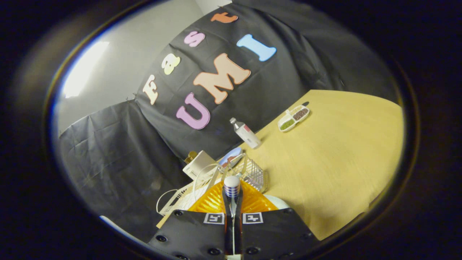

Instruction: Take the plate from the dish rack, then take the spoon from the basket and place it into the plate.

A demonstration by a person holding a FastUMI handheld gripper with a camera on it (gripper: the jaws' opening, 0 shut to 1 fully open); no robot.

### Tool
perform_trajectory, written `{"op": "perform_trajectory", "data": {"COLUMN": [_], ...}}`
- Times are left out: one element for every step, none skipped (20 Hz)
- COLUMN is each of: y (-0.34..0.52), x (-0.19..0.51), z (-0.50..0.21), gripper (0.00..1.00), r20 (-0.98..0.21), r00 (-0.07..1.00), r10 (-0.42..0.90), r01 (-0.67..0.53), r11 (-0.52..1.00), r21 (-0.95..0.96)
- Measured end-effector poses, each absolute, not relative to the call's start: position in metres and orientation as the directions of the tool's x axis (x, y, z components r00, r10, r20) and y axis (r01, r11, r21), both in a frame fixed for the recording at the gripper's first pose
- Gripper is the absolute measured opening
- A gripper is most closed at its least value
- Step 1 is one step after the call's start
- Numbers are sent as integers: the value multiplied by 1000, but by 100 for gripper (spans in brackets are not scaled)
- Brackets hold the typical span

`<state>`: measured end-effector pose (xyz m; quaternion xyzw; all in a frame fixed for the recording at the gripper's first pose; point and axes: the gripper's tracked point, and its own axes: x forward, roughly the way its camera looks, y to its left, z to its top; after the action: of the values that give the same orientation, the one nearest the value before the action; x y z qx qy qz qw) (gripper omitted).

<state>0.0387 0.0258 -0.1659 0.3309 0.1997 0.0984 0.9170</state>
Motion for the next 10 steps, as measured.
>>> {"op": "perform_trajectory", "data": {"y": [27,27,28,31,31,30,28,27,26,25], "x": [35,33,30,30,28,27,26,26,26,27], "z": [-172,-176,-181,-180,-180,-181,-182,-182,-183,-184], "gripper": [4,5,4,4,4,4,4,4,4,4], "r20": [-310,-317,-324,-315,-316,-316,-317,-317,-319,-319], "r00": [896,893,890,890,888,889,888,888,889,889], "r10": [318,320,320,330,334,333,332,332,330,329], "r01": [-50,-52,-53,-62,-62,-62,-58,-55,-51,-48], "r11": [766,773,780,772,769,769,766,762,762,760], "r21": [641,632,623,632,637,637,640,645,646,649]}}
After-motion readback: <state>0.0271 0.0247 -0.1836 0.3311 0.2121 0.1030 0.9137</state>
